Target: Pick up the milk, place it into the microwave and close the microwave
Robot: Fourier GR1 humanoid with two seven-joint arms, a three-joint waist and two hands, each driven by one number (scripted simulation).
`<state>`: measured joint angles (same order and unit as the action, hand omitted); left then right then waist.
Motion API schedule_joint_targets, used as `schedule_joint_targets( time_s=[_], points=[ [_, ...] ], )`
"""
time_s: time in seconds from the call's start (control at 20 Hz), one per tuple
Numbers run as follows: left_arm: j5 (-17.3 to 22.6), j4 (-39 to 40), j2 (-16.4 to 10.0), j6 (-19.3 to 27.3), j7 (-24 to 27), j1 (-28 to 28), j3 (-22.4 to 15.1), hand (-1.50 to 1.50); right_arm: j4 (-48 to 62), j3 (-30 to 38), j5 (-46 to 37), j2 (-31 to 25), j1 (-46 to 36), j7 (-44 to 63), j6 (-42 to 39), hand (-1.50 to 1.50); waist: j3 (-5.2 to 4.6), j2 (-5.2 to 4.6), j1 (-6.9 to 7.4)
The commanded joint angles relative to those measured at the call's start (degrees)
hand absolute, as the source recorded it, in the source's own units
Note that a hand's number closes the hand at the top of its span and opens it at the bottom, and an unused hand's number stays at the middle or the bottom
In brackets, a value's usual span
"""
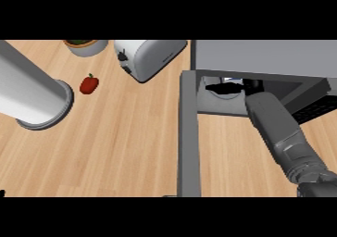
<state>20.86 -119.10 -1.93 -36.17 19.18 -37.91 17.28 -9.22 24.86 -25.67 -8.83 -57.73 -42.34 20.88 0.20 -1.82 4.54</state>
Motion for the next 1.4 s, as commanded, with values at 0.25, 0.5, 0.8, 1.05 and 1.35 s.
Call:
schedule_joint_targets(
  time_s=[0.25, 0.5, 0.8, 1.05, 1.35],
  points=[
    [-6.3, -5.2, 1.9, 2.8, -1.1, -1.4, -9.0, -1.5, -0.7, 1.8, 3.7, -0.3, 3.7, -4.9, -10.9, -1.5, -0.11, 1.22, -2.58],
    [-7.9, -6.7, 1.9, 3.3, -2.4, -1.1, -10.5, -1.5, -3.9, -0.2, 4.1, 3.9, 10.4, -8.4, -11.9, -1.5, -0.18, 1.95, -4.28],
    [-11.3, -8.6, 1.9, 5.1, -6.1, 0.3, -16.1, -1.5, -11.5, -2.6, 5.7, 5.3, 15.4, -6.1, -18.0, -1.5, -0.27, 2.65, -5.98],
    [-15.3, -5.2, 1.9, 9.8, -8.5, 6.5, -22.3, -1.5, -17.3, -5.4, 5.9, 8.1, 26.6, -8.6, -21.2, -1.5, -0.28, 2.57, -6.62],
    [-21.5, -1.3, 1.7, 8.5, -11.2, 10.3, -26.2, 1.5, -29.9, -8.3, 8.3, 8.7, 38.1, -9.9, -26.5, -1.5, -0.37, 2.89, -7.84]
  ],
)
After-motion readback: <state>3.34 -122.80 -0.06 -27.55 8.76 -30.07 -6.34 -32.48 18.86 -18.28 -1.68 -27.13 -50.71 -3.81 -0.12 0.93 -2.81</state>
